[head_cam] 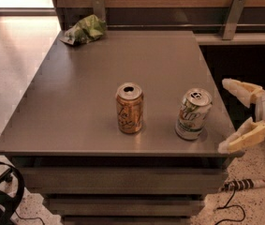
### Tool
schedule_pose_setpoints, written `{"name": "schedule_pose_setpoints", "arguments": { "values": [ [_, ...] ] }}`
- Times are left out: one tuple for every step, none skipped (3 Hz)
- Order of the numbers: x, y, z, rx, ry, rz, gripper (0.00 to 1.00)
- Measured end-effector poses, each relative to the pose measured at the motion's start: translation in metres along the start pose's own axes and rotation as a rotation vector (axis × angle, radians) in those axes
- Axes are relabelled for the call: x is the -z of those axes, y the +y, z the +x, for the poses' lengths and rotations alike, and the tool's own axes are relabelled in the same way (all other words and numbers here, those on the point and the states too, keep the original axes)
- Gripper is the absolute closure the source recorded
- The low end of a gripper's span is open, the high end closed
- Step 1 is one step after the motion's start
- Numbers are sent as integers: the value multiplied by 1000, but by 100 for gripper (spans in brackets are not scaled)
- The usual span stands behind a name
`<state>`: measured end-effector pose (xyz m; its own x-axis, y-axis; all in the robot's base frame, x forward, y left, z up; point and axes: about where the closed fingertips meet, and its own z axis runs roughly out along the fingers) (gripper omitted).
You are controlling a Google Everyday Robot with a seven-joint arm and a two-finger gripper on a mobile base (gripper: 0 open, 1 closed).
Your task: Move 7up can near green jalapeno chip bag
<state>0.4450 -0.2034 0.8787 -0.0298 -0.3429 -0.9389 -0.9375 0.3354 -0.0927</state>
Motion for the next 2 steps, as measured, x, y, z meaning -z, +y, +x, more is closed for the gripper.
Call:
{"name": "schedule_pose_setpoints", "arguments": {
  "values": [
    [-8,3,10,-11,-61,-4,0],
    [-16,2,13,-6,-115,1,0]
  ]
}}
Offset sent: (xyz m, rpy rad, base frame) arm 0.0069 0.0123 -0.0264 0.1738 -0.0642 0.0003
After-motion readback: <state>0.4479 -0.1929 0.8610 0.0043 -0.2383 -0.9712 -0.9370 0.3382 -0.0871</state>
